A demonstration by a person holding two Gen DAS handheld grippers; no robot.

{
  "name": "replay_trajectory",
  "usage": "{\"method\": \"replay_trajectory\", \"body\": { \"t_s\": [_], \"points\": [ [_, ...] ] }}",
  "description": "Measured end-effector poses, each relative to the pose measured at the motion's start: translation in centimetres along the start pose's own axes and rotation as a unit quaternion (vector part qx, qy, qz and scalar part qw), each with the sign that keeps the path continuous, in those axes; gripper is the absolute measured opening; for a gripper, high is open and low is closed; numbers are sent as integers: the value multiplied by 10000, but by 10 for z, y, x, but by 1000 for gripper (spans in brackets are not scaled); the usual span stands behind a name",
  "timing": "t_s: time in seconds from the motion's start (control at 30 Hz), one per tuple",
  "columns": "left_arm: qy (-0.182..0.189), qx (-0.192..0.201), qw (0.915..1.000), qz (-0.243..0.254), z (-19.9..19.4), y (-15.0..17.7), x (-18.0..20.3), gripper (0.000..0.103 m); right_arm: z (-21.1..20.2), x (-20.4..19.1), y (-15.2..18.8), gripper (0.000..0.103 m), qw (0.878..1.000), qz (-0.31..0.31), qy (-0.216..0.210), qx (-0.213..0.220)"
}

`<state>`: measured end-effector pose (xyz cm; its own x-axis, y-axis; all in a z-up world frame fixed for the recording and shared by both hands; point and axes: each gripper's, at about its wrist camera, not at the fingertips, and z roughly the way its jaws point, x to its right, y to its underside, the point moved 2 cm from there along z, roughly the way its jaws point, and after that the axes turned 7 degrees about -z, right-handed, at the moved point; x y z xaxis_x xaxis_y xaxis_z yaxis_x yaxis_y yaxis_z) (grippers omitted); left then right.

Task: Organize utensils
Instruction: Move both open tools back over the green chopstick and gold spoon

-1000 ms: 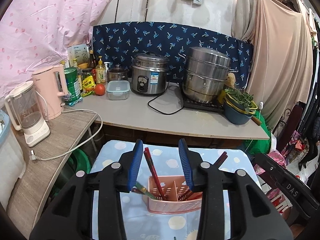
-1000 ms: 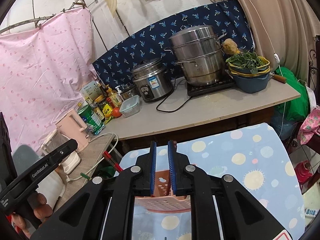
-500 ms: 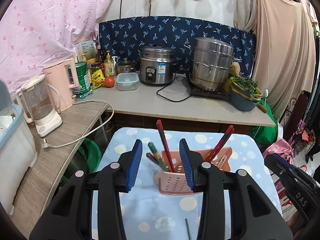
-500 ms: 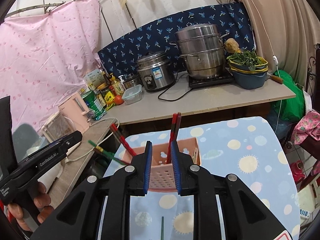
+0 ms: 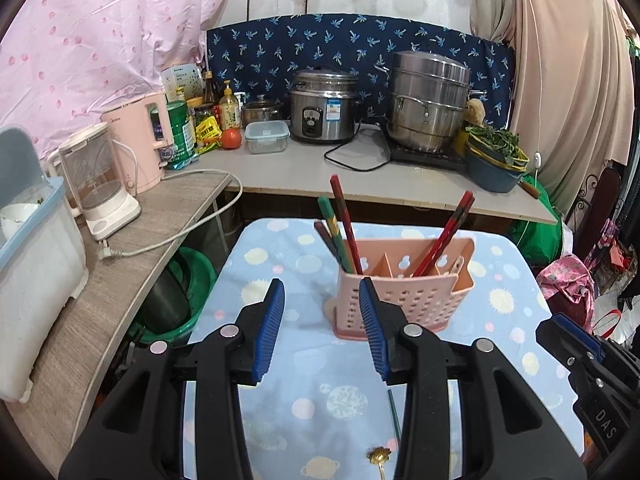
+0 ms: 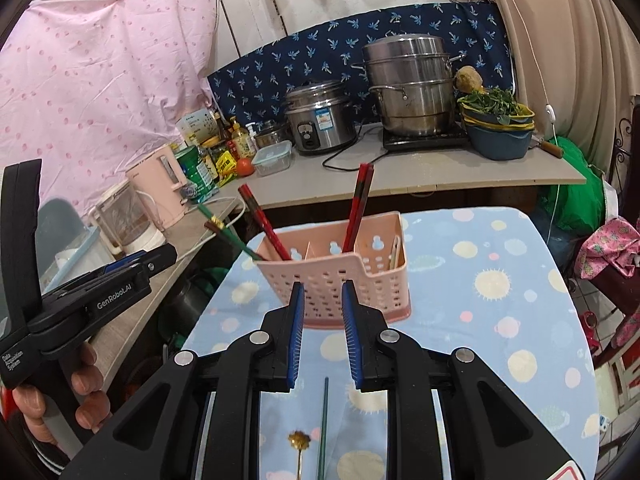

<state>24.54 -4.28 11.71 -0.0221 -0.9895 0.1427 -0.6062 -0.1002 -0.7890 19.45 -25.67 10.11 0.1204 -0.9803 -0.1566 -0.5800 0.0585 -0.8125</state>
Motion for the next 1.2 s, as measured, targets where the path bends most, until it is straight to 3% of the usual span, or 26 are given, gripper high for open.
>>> {"method": "replay_trajectory", "body": {
  "t_s": [0.63, 1.2],
  "points": [
    [-103, -398, 9991, 52, -11, 69, -7, 37, -11, -5, 70, 20, 9986, -23, 27, -535],
    [-335, -1020, 9942, 102, -2, 146, -29, 37, 2, -17, 178, 20, 9870, -88, -42, -1606]
  ]
}}
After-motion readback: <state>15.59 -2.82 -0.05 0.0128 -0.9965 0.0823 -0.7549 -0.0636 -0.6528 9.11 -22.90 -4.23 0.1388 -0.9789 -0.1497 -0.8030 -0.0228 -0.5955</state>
